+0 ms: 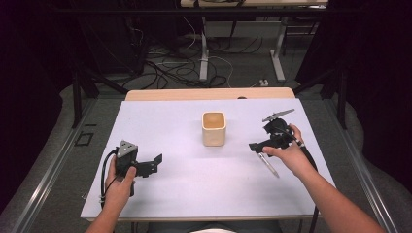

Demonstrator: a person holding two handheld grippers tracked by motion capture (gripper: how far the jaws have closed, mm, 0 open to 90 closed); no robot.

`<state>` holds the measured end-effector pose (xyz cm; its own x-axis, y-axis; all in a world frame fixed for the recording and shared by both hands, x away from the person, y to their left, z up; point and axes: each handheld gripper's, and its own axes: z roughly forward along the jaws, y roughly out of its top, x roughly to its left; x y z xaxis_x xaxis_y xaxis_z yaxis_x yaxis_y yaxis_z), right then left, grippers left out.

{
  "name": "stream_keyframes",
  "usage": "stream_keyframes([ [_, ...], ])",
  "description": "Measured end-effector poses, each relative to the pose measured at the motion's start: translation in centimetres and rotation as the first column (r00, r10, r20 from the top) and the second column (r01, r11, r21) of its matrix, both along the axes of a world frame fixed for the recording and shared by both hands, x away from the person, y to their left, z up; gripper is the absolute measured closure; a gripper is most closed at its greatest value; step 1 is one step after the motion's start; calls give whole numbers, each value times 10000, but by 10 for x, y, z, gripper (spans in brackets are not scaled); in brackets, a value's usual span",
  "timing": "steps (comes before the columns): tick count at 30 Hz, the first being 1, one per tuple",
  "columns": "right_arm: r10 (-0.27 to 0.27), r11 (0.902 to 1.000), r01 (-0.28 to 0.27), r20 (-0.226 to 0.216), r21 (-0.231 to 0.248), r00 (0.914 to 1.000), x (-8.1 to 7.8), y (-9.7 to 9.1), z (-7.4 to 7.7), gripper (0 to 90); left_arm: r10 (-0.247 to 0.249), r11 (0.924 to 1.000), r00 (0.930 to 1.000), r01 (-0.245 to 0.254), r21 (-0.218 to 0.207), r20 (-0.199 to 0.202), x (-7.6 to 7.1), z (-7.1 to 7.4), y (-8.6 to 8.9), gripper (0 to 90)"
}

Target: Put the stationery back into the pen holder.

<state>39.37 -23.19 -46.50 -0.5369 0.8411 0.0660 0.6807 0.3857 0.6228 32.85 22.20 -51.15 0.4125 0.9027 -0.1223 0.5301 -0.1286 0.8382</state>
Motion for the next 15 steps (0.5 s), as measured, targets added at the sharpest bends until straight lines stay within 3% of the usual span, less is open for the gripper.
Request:
stream_keyframes([
  [2, -97, 9998, 98, 42, -152, 9999, -2, -2, -3, 0, -48, 10000, 10000, 48, 21, -66, 0, 0, 1, 3],
  [4, -71, 9982, 85, 241, -594, 9997, -4, -4, -6, 0, 1, 10000, 10000, -1, -4, -14, 0, 0, 0, 3],
  [12, -117, 9960, 128, 125, -885, 9999, -12, -11, -18, 2, -8, 10000, 10000, 9, 12, -74, -1, 0, 1, 3],
  [15, -105, 9928, 135, 256, -1186, 9996, -15, -15, -23, 71, -2, 10000, 10000, 2, 18, -82, -1, 1, 1, 3],
])
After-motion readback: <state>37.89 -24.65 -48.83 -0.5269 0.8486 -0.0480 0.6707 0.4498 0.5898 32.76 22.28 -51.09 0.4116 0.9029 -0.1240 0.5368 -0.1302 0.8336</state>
